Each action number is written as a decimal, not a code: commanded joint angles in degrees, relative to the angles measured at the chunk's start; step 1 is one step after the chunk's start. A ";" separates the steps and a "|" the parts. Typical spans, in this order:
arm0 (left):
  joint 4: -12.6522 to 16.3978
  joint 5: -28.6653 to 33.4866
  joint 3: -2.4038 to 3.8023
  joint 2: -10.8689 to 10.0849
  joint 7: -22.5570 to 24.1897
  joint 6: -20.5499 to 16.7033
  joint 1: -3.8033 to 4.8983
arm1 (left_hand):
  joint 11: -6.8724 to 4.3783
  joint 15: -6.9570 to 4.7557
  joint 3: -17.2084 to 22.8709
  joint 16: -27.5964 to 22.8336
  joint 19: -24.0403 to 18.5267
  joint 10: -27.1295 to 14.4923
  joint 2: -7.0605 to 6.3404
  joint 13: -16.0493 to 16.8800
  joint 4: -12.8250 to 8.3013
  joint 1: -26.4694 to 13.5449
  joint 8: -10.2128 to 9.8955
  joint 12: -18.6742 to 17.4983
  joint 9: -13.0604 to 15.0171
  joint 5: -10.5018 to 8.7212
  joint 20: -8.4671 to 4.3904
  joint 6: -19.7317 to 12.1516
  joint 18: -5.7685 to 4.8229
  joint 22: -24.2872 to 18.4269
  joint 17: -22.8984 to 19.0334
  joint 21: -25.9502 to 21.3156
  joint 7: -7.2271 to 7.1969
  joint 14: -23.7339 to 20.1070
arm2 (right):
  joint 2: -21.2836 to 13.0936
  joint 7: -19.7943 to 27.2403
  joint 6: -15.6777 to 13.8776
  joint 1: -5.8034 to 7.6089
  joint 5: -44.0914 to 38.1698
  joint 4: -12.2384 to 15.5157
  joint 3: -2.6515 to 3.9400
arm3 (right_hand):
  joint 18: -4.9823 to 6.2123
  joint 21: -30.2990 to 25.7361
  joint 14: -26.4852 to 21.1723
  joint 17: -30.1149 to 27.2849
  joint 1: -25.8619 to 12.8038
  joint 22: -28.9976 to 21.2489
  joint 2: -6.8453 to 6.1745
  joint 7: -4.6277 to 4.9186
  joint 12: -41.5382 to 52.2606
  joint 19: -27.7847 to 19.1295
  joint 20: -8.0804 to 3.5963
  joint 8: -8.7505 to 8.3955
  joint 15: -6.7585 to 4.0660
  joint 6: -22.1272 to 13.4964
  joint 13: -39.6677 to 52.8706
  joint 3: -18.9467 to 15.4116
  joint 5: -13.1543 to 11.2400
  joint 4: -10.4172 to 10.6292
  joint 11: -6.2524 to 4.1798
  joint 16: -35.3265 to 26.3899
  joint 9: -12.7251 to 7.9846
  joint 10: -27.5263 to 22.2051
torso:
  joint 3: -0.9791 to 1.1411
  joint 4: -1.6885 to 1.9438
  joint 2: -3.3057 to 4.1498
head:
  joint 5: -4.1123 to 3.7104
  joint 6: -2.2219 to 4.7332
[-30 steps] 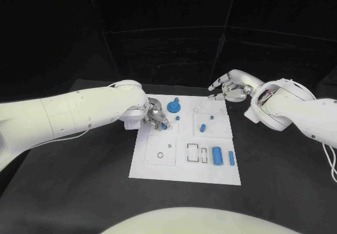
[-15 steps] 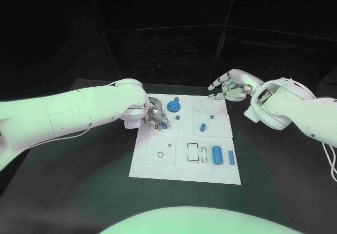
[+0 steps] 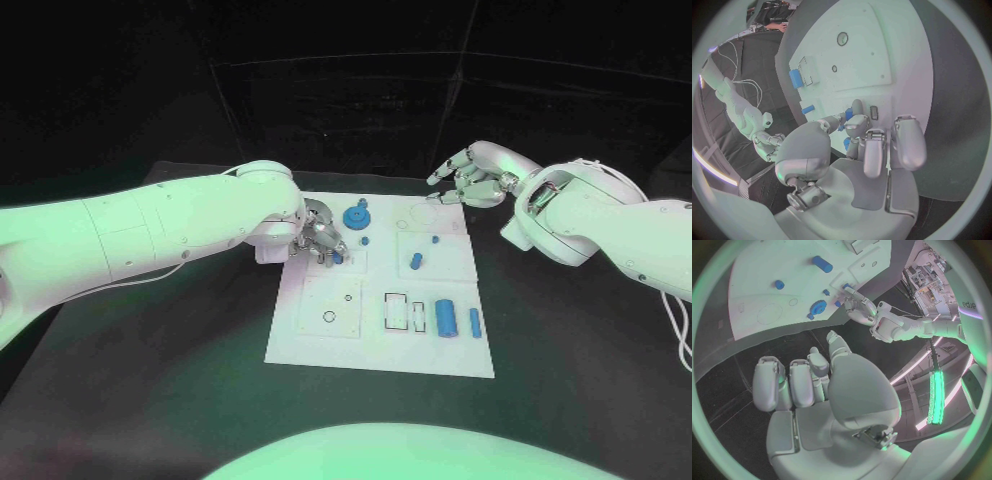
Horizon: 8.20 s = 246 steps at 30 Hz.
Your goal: Assemble the parts on the task board
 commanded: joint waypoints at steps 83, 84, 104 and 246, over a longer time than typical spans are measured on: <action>-22.47 -5.48 1.91 7.65 4.15 8.98 3.69 | 2.87 1.64 -35.66 -0.27 -1.10 -3.96 -0.07 -4.94 9.20 12.35 -8.40 -3.22 -5.42 -9.29 1.34 -6.70 0.45 -4.11 14.05 -3.68 3.64 5.60 | 1.21 0.88 0.43 0.10 0.05 -1.93 0.03 | 1.08 -0.49 1.82 -0.12 -0.34 -0.22 -0.14 -0.38 -0.34 -0.01 -0.24 0.35 -0.29 -0.07 -0.26 -1.35 -0.17 1.25 -0.19 -0.53 -0.09 -0.19 | -0.01 -0.11 0.09 | 0.62 1.47; -22.70 -5.51 1.91 7.84 4.19 9.22 3.61 | 2.87 1.65 -35.75 -0.27 -1.09 -3.97 -0.07 -4.94 9.19 12.44 -8.43 -3.21 -5.46 -9.28 1.35 -6.68 0.44 -4.08 14.04 -3.66 3.65 5.60 | 1.23 0.89 0.44 0.10 0.05 -1.94 0.03 | 1.08 -0.49 1.82 -0.12 -0.34 -0.22 -0.14 -0.38 -0.34 -0.01 -0.24 0.35 -0.29 -0.07 -0.26 -1.35 -0.17 1.25 -0.19 -0.53 -0.09 -0.19 | -0.01 -0.12 0.10 | 0.61 1.44; -25.05 -5.62 1.92 9.71 4.85 12.06 2.94 | 2.77 1.63 -36.57 -0.26 -1.03 -4.18 1.38 -5.05 8.72 14.74 -8.18 -3.09 -5.88 -9.24 1.41 -5.41 0.41 -3.78 14.07 -3.54 3.47 5.60 | 1.37 0.90 0.55 0.10 0.05 -1.99 0.03 | 1.09 -0.52 1.83 -0.09 -0.21 -0.25 -0.08 -0.38 -0.33 -0.02 -0.25 0.35 -0.30 -0.12 -0.27 -1.34 -0.08 1.24 -0.20 -0.52 -0.09 -0.19 | 0.01 -0.08 0.05 | 0.58 1.31; 0.69 -7.48 1.36 -4.36 7.13 -4.92 0.83 | 1.57 0.93 -2.44 -0.33 -0.84 -3.52 -0.85 -8.18 -10.63 21.28 1.10 -5.12 -0.12 -8.88 0.76 -7.58 0.40 -3.31 13.91 -4.21 2.21 5.58 | 1.22 0.77 1.26 0.10 0.05 -2.56 0.02 | 1.10 -0.59 1.86 -0.08 0.16 -0.31 0.23 -0.39 -0.28 0.00 -0.27 0.46 -0.32 -0.10 -0.25 -1.30 0.35 1.33 -0.22 -0.59 -0.08 -0.17 | 0.02 0.66 -0.24 | 0.81 0.08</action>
